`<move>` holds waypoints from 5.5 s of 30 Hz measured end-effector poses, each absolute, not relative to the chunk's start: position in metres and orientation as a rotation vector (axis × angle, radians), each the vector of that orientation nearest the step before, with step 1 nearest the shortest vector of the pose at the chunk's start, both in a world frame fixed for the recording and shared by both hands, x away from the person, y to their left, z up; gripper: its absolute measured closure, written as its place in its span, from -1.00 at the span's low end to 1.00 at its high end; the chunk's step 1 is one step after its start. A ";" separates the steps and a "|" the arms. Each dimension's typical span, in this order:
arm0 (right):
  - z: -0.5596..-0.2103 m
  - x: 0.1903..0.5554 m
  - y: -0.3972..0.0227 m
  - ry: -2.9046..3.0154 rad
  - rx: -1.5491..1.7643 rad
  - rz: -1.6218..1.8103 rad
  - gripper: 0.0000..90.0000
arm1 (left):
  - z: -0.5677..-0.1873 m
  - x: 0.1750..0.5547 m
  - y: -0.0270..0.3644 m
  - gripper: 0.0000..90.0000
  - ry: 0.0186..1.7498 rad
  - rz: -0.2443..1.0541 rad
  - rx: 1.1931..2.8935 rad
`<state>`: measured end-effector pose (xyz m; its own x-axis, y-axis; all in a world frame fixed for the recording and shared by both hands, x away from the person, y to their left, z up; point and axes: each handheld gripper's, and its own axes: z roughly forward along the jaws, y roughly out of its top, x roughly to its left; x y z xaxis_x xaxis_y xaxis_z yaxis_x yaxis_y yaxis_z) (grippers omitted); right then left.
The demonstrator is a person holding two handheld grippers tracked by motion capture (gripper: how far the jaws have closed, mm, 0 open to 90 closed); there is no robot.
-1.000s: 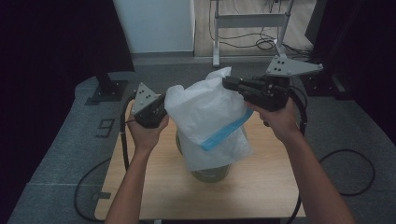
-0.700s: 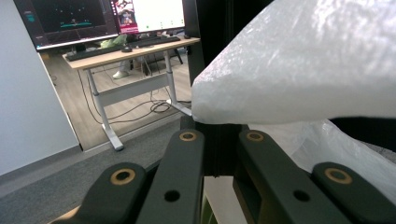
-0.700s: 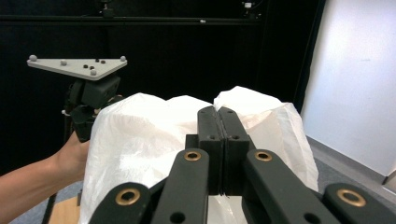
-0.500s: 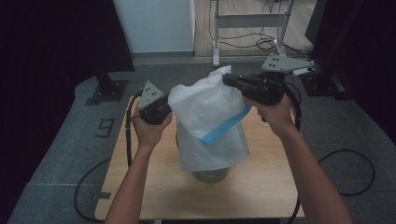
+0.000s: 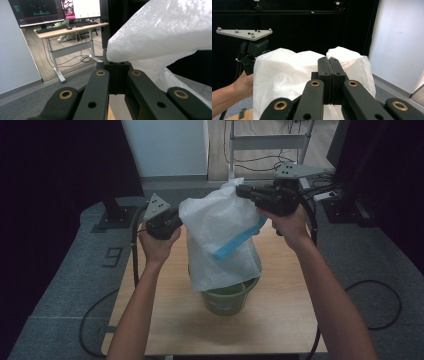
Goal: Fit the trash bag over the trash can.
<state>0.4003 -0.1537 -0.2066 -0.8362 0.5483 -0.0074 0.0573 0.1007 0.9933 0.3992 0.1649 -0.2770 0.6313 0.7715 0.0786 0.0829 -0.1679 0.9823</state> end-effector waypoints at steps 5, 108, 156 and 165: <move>-0.213 0.394 -0.156 2.012 0.597 1.778 0.96 | -0.285 0.392 0.159 1.00 0.710 0.712 1.662; -0.287 0.360 -0.181 2.089 0.829 1.748 0.96 | -0.365 0.268 0.175 -0.08 0.593 0.408 1.949; -0.276 0.355 -0.182 2.048 0.809 1.776 0.96 | -0.374 0.295 0.128 0.19 0.685 0.458 2.131; -0.278 0.352 -0.195 2.029 0.828 1.798 0.96 | -0.369 0.293 0.154 -0.21 0.715 0.340 1.976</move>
